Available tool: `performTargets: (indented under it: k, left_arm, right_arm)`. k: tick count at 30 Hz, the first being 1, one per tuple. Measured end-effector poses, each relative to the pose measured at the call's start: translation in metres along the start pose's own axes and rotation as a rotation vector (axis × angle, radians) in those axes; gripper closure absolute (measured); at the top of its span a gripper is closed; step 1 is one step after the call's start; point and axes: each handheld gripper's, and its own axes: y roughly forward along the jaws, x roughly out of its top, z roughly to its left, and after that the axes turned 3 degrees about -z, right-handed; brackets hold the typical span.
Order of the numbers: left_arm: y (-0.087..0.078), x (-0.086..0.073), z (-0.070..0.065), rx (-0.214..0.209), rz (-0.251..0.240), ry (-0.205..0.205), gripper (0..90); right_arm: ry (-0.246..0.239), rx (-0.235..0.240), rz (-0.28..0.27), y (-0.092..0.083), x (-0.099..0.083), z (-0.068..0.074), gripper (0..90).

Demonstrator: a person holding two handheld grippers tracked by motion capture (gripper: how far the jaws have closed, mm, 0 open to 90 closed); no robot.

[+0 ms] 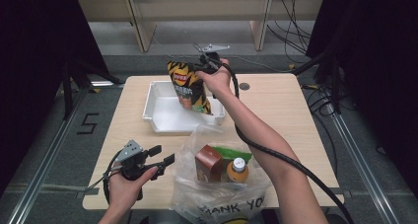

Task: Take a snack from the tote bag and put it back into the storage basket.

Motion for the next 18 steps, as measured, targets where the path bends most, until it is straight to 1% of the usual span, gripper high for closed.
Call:
performTargets:
  k: [5,7,8,9,11,12,13,14,18]
  left_arm:
    - [0.0009,-0.0003,0.0002,-0.008,-0.006,0.001,32.1]
    - [0.0007,-0.0003,0.0002,-0.007,-0.002,0.003,32.0]
    - [0.0005,-0.0003,0.0000,-0.001,0.000,0.004,32.0]
    - [0.0006,-0.0004,0.0001,-0.001,0.000,0.003,32.0]
    - [0.0007,-0.0004,0.0001,-0.001,0.001,0.003,32.0]
    - [0.0008,-0.0004,0.0001,-0.001,0.001,0.004,32.0]
    - [0.0009,-0.0004,0.0000,-0.002,0.001,0.004,31.9]
    - [0.0010,-0.0003,0.0001,-0.004,0.000,0.006,31.9]
    - [0.0013,-0.0006,0.0002,-0.004,0.002,0.005,31.9]
  right_arm:
    - [0.003,-0.007,0.000,0.0012,-0.0005,0.0000,89.4]
    - [-0.010,-0.015,0.000,0.0017,-0.0010,-0.0017,89.2]
    - [-0.003,-0.009,0.000,0.0018,-0.0011,-0.0020,89.1]
    - [-0.009,-0.008,0.001,0.0018,-0.0011,-0.0024,89.0]
    - [-0.008,-0.024,0.015,0.0013,-0.0018,-0.0042,89.0]
    - [-0.032,-0.015,0.006,0.0021,-0.0020,-0.0064,88.9]
    - [-0.015,-0.017,0.016,0.0015,-0.0025,-0.0058,88.8]
    - [-0.017,-0.029,0.019,0.0013,-0.0029,-0.0059,88.6]
    - [-0.031,-0.030,0.027,0.0026,-0.0035,-0.0081,86.2]
